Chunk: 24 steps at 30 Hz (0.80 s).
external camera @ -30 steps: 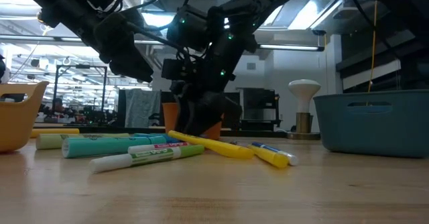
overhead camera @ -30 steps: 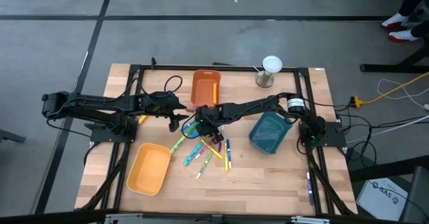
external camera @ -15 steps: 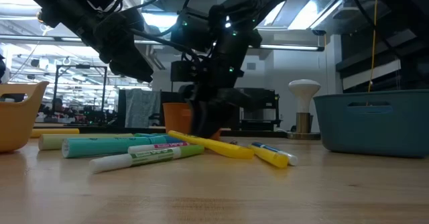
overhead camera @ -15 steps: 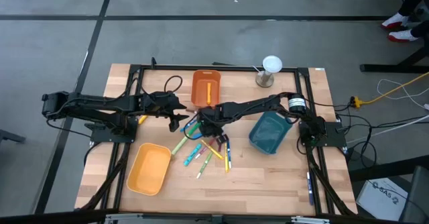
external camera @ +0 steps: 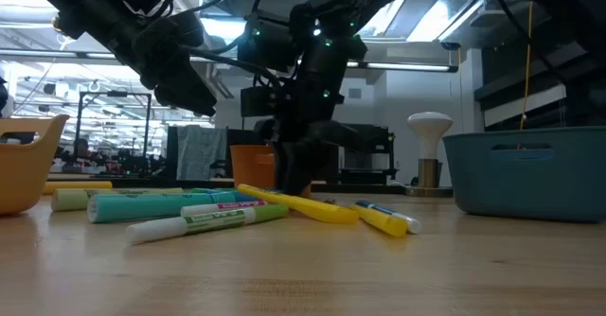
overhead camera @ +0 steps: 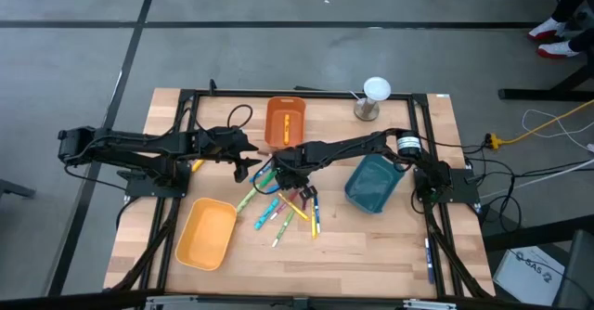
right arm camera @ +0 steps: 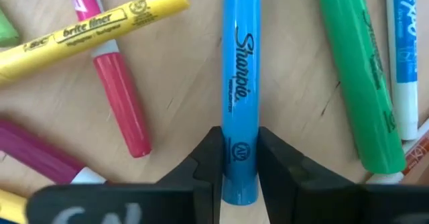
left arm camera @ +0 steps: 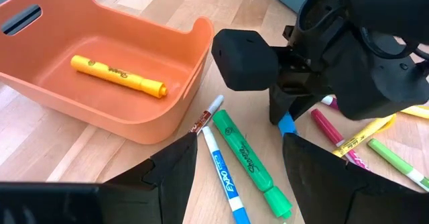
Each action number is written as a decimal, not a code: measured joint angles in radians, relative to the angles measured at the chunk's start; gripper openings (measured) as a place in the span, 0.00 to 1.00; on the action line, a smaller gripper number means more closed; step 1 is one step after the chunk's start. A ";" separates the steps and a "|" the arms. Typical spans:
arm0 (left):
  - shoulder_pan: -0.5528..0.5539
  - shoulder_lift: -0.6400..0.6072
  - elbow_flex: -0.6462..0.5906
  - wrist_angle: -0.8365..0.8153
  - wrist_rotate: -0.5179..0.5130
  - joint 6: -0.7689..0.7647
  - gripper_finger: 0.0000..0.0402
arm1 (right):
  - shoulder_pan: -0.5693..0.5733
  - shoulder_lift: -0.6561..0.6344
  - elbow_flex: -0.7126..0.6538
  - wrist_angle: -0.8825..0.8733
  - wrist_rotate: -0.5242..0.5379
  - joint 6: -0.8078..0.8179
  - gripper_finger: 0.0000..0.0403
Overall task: Pick & Place Markers
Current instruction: Put the blue highlighter pen into the orange bin
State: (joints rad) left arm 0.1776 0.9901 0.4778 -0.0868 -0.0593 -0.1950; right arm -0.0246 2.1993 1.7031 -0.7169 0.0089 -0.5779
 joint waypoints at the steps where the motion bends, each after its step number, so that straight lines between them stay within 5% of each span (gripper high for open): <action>1: 0.000 0.000 0.000 0.000 0.000 -0.002 0.53 | 0.000 0.001 0.013 -0.012 0.003 0.006 0.19; 24: 0.000 0.000 0.000 0.000 0.000 -0.002 0.53 | 0.000 -0.004 0.297 -0.373 -0.166 0.020 0.17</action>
State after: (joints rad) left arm 0.1776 0.9897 0.4778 -0.0868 -0.0593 -0.1970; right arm -0.0250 2.1952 2.0002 -1.0897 -0.1566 -0.5575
